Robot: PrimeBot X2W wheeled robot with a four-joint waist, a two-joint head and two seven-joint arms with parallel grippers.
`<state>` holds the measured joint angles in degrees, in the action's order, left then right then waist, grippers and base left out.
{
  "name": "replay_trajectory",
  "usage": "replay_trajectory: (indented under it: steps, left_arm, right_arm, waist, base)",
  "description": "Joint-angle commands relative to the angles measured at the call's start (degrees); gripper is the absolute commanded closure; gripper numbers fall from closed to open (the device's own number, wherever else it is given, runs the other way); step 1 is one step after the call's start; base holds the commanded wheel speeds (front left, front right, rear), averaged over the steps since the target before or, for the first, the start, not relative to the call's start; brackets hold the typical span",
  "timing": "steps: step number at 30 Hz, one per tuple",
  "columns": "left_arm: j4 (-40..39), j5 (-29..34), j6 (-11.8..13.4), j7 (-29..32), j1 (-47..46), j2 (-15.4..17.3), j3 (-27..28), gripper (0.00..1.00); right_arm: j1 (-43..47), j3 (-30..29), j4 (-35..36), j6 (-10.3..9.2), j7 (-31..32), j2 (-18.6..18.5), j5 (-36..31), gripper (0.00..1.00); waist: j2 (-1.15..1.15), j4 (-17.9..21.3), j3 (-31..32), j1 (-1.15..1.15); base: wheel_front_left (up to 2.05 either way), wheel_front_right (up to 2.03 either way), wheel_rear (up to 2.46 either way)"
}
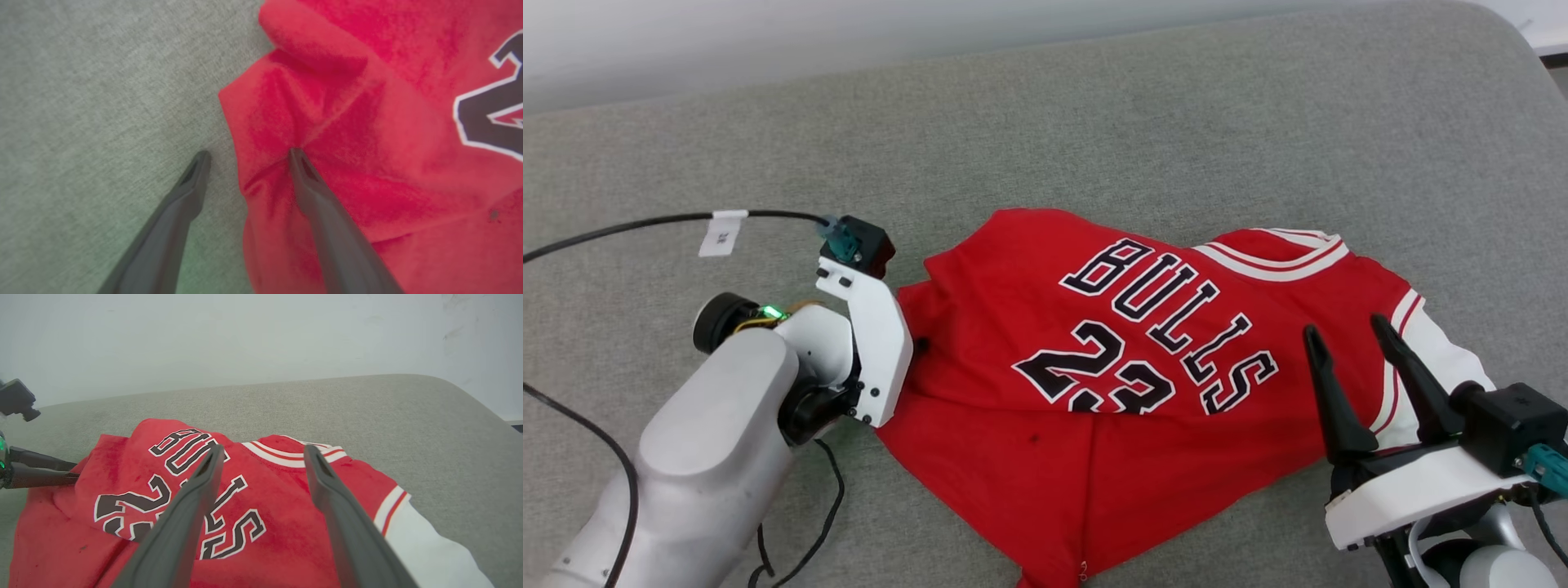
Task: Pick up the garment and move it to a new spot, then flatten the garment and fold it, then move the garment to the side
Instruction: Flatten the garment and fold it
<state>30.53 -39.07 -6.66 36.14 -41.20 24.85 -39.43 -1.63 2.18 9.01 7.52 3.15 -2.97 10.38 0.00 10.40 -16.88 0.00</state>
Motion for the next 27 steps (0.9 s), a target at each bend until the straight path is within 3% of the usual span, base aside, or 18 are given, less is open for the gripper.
replay_trajectory:
  steps: [1,2,4,8,17,27]
  left_arm:
    - [3.0,0.2,-0.4,2.6,4.0,-0.5,-3.0,0.00]
    - [3.4,0.8,-0.5,3.8,4.1,-0.5,-4.3,0.45]
    - [3.7,0.9,-0.7,4.5,4.4,-0.7,-5.8,1.00]
    - [3.2,2.0,-0.5,0.1,3.5,-0.4,-5.6,1.00]
    - [-2.9,-0.4,4.0,-15.2,5.3,-0.9,1.7,1.00]
    - [-18.4,-4.8,14.3,-20.5,26.2,6.5,7.8,1.00]
  right_arm:
    - [-0.8,-0.2,-0.2,-0.05,-0.3,0.2,0.0,0.00]
    - [-0.8,-0.3,-0.3,-0.05,-0.5,0.2,0.0,0.00]
    - [-1.0,-0.6,-0.6,-0.05,-0.6,0.2,0.1,0.00]
    - [-1.1,-1.2,-1.1,-0.06,-0.5,0.2,0.0,0.00]
    - [0.9,-3.7,-0.5,-0.05,0.8,0.2,-1.2,0.00]
    - [3.9,-4.3,1.4,-0.05,3.4,0.2,-2.2,0.00]
  waist:
    - [0.00,0.2,-0.3,0.00]
    - [0.00,0.1,-0.4,0.00]
    - [0.00,-0.1,-0.3,0.00]
    - [0.00,-1.0,0.7,0.00]
    - [0.00,-8.0,5.7,0.00]
    - [0.00,-13.8,10.6,0.00]
  base:
    - [0.00,0.00,0.00]
    - [0.00,0.00,0.00]
    - [0.00,0.00,0.00]
    - [0.00,0.00,0.00]
    - [0.00,0.00,0.00]
    - [0.00,0.00,0.00]
